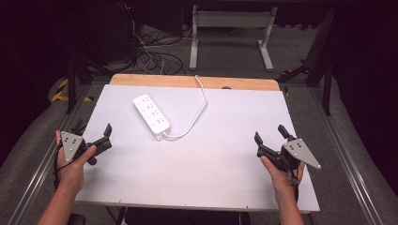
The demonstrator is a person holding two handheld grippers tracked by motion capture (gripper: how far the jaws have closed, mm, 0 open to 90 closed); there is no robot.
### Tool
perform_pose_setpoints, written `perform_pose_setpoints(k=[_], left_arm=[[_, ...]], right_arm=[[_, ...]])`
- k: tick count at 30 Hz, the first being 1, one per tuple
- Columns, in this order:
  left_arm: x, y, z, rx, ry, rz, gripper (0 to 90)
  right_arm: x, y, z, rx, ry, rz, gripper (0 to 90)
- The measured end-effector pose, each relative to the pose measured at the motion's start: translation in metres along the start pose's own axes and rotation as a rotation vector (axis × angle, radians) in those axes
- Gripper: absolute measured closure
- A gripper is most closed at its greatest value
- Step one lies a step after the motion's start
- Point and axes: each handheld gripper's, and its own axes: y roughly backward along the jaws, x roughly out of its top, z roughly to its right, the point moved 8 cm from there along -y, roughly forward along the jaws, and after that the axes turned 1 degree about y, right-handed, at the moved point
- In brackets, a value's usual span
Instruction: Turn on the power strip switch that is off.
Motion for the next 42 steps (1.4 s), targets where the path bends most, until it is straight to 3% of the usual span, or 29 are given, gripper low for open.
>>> perform_pose_setpoints(k=[7,13,21,36,41,42], left_arm=[[0.0,-0.001,0.0,0.015,0.0,0.006,2.1],[0.005,-0.003,0.002,0.028,-0.01,0.045,2.8],[0.009,-0.003,0.007,0.009,-0.02,0.077,4.0],[0.009,-0.003,0.009,-0.005,-0.032,0.071,3.0],[0.02,-0.005,0.011,-0.006,-0.037,0.089,1.2],[0.021,-0.005,0.011,0.001,-0.027,0.075,4.5]], right_arm=[[0.0,0.0,0.0,-0.001,0.001,-0.003,14.8],[0.0,0.0,0.0,0.0,0.005,0.001,14.9],[0.0,0.0,-0.001,0.003,0.002,-0.002,14.9],[0.001,0.001,0.0,-0.005,0.002,0.002,14.6],[0.0,0.001,0.001,-0.013,-0.005,-0.002,14.5],[0.0,0.001,0.0,-0.009,-0.002,-0.001,14.6]])
